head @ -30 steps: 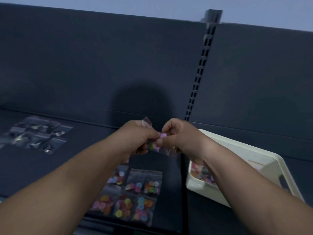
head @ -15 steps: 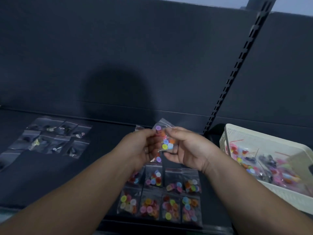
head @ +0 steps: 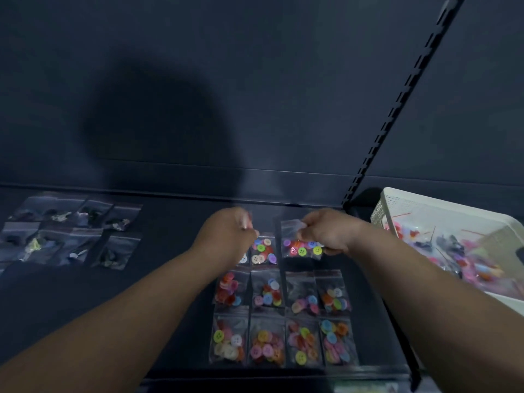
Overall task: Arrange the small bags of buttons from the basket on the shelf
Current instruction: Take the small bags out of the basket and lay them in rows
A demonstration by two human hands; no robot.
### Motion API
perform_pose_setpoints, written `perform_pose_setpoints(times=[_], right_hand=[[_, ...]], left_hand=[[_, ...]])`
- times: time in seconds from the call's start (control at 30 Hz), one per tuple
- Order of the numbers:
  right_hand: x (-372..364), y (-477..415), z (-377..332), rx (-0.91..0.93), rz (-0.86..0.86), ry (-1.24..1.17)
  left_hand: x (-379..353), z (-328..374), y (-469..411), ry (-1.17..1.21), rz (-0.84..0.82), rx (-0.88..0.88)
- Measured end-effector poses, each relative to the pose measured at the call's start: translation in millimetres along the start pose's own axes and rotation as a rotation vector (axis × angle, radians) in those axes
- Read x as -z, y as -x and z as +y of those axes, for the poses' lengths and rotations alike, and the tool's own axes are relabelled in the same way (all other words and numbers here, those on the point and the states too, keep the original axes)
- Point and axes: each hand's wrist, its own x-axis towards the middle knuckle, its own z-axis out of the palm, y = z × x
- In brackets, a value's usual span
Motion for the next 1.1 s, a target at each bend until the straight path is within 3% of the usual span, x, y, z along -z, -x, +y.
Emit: perform_pose_setpoints(times=[0.13,0.3,0.47,0.73,1.1], right_hand=[[-3.5,-12.1,-4.9,0.016,-0.068,0.226],[-6.0,-17.9,-12.8,0.066,-0.100,0.464],[-7.6,-20.4,-10.2,0.059,-0.126,0.531],[21.9,-10.3,3.5,0.065,-0.056,0.206],[28.4,5.8,22.3,0.128,-0.069,-0.226]], left_hand=[[-8.7,-4.4,-4.0,-0.228,-0.069,-0.115],[-15.7,-8.5,-7.2,-0.274,-0.103,-0.157],[-16.8,-9.0,-8.1,-0.289,-0.128,-0.167],[-14.8,-2.6,-10.5,-0.250,-0.058,-0.141],[-24.3,20.5,-7.3,0.126,-0.080,0.009]])
